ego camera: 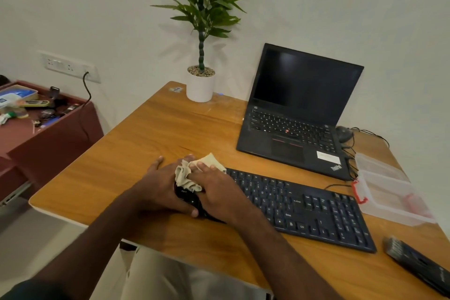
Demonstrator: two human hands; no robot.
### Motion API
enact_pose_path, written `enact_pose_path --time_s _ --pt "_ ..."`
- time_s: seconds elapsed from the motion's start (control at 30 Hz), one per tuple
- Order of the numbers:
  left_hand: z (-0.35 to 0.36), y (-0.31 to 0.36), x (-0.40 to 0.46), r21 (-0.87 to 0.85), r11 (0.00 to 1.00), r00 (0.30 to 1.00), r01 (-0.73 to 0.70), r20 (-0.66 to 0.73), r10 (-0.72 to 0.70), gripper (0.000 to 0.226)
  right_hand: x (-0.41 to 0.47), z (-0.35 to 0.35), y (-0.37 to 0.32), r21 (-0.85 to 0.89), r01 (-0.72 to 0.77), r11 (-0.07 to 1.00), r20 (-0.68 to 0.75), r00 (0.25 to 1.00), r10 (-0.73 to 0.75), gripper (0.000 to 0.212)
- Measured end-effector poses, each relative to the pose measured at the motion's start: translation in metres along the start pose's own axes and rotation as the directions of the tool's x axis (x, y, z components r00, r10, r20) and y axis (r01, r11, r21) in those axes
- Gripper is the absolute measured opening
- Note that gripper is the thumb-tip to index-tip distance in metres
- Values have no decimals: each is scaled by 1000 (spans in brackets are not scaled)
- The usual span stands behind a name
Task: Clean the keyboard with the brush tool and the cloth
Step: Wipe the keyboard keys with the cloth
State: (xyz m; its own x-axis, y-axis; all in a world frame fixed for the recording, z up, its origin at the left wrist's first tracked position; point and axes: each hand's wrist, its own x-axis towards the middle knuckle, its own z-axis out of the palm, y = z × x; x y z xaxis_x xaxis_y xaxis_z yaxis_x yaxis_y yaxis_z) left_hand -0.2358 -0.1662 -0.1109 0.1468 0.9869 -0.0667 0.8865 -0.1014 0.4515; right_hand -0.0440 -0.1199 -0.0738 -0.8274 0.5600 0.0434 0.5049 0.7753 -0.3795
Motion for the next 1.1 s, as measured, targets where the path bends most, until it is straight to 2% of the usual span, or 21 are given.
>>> enact_pose_path --time_s 0.1,0.17,0.2,0.27,0.3,0.33,0.37,0.4,0.43,0.47,0.5,0.53,0.57,0.63,0.67,0.7,0.77,0.9,1.1 --pt "2 -2 0 11 1000 1000 9 -4 -9 131 -10 1 1 109 39 993 65 997 -47 49" --pt "1 -1 -1 -25 999 1000 27 -11 -27 135 -14 -1 2 254 26 967 29 999 -34 38" --pt "0 1 -2 -11 1000 1000 25 -3 -25 131 -16 -3 4 349 -13 937 -12 1000 18 30" --pt "-1 5 -3 4 999 999 36 -2 -35 124 -14 -10 8 590 -154 792 -34 976 215 23" --pt "-1 6 -4 -29 998 998 60 -16 -61 126 -13 -16 9 718 -213 663 -22 945 327 22" --pt "-2 7 -4 -67 994 996 87 -27 -89 130 -10 -18 12 829 -221 514 -21 906 424 22" --pt "-2 7 -4 -91 990 994 104 -31 -107 133 -7 -21 15 908 -167 383 -56 860 507 22" --pt "-3 8 -4 -99 989 993 111 -30 -114 136 -6 -23 18 932 -101 347 -131 800 585 21" --pt "-3 9 -5 -97 989 993 110 -29 -114 138 -5 -24 21 905 -50 423 -251 739 625 22" --pt "-3 9 -5 -87 991 994 105 -33 -109 139 -7 -23 24 818 -30 574 -397 694 601 26" --pt "-2 9 -5 -70 992 994 100 -41 -103 140 -9 -22 24 682 -28 731 -516 690 508 31" --pt "0 9 -4 -54 994 994 96 -49 -99 140 -11 -20 21 546 -21 837 -563 732 385 38" --pt "1 10 -4 -36 995 994 94 -57 -96 140 -12 -17 16 438 -13 899 -516 815 264 44" --pt "2 10 -2 6 997 995 80 -60 -79 133 -10 -6 4 196 -34 980 -241 967 81 50" --pt "2 10 -2 24 997 996 70 -57 -69 129 -8 1 1 69 -40 997 -106 993 47 53" --pt "2 10 -1 38 997 997 62 -54 -60 127 -8 6 -1 -22 -35 999 -34 999 34 57" --pt "3 10 0 43 997 996 70 -57 -67 127 -8 5 4 -85 -33 996 20 999 34 59" --pt "5 8 -2 -20 993 989 116 -89 -117 137 -24 -16 20 -176 -70 982 77 993 84 62" --pt "-2 20 -7 -27 989 986 148 -75 -150 132 -59 -34 47 -218 -92 972 7 995 96 74"
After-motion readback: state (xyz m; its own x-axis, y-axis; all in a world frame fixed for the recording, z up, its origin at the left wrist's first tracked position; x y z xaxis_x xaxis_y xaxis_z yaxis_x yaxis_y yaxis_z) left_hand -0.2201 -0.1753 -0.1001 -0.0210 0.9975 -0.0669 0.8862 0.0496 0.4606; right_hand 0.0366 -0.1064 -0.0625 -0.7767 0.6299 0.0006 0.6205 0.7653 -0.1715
